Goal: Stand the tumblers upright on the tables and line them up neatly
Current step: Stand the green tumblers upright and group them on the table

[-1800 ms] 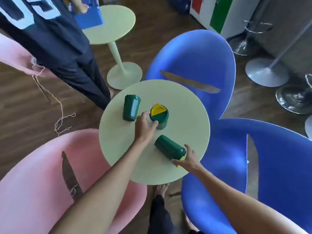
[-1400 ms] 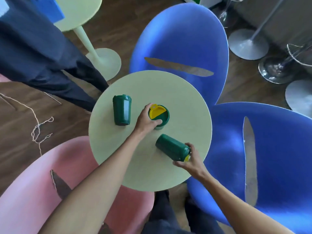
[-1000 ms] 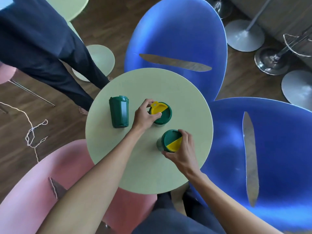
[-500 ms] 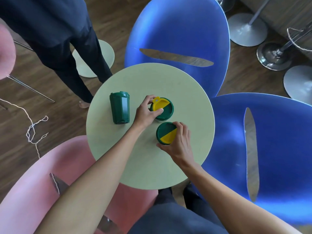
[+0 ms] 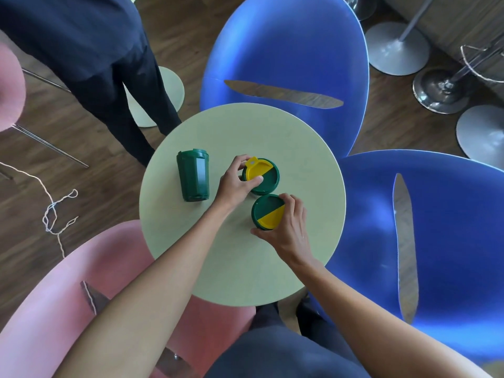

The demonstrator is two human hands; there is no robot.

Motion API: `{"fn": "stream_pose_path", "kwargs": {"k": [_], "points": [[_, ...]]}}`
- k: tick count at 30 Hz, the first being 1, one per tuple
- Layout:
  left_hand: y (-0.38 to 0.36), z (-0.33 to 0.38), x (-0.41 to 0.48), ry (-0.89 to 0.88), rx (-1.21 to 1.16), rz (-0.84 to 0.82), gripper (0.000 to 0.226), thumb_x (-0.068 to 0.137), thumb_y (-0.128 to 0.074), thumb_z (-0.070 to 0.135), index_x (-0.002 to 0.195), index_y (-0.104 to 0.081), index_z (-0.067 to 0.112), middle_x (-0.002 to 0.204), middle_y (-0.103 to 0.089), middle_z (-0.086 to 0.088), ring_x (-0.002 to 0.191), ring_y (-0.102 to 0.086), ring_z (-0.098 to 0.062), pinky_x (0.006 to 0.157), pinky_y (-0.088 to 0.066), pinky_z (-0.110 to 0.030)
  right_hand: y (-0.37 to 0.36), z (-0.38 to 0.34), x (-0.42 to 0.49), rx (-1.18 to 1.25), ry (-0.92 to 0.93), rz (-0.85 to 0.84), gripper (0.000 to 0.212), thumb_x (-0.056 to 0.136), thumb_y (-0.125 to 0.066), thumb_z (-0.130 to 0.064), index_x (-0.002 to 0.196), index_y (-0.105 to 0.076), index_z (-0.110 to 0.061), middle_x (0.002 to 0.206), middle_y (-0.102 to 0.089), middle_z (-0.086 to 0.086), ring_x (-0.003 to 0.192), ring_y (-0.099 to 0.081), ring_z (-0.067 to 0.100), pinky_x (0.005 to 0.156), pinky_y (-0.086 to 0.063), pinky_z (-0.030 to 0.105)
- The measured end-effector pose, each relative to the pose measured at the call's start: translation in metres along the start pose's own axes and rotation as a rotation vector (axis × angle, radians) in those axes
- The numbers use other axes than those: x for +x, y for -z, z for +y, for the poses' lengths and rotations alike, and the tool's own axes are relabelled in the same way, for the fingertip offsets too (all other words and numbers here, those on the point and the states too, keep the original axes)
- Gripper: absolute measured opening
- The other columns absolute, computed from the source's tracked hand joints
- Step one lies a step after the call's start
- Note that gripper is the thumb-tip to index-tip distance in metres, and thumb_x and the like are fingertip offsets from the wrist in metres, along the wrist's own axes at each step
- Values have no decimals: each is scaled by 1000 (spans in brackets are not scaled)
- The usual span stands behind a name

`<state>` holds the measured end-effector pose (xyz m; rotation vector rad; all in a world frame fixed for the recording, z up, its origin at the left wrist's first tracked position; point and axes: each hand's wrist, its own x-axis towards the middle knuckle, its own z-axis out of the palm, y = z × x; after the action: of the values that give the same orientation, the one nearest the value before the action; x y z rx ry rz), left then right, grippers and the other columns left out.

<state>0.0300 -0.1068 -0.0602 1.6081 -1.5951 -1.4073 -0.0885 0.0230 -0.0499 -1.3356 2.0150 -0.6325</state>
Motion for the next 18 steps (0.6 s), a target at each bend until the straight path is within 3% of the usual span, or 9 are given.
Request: {"fn": "stream_pose_path", "kwargs": {"k": [3,5,7,10,14,18], "points": [[5,1,-1,55,-64,-8,53,80,-71,46,126,-54,25,125,-61,-1,111,-58,-14,95,-47,-29,0,1,0,-9,-5,-14,101,58,-88,-43,138,-33,-16,137,-34,2,122,-35,23,99,-38,30],[16,-2,1,66,-67,186,42,88,-63,44,120,-58,18,119,-63,-2,108,-59,-18,91,-48,-30,0,1,0,-6,-7,-24,101,58,-88,-43,138,-32,-18,137,-34,1,121,-35,23,99,-38,30],[33,-12,9,48,103,464,35,86,-60,36,112,-59,13,113,-63,-7,105,-59,-26,86,-48,-35,0,2,0,-2,-11,-31,100,59,-87,-44,138,-31,-19,137,-33,0,120,-35,23,99,-41,32],[59,-24,29,243,327,674,47,80,-62,36,121,-52,15,126,-53,-12,117,-46,-33,92,-38,-40,0,2,0,5,-22,-41,100,60,-87,-44,139,-30,-20,136,-34,-1,121,-35,21,96,-41,30],[76,-29,51,528,187,514,87,72,-72,43,145,-28,26,142,-36,-15,128,-35,-36,104,-32,-48,0,3,1,2,-30,-46,100,60,-86,-44,139,-29,-22,134,-35,-3,120,-35,20,93,-38,26],[75,-33,53,548,74,425,78,72,-73,26,139,-32,31,134,-43,-13,121,-46,-36,93,-42,-41,-1,3,1,1,-39,-55,99,59,-86,-44,137,-29,-25,132,-35,-4,119,-35,19,91,-42,30]]}}
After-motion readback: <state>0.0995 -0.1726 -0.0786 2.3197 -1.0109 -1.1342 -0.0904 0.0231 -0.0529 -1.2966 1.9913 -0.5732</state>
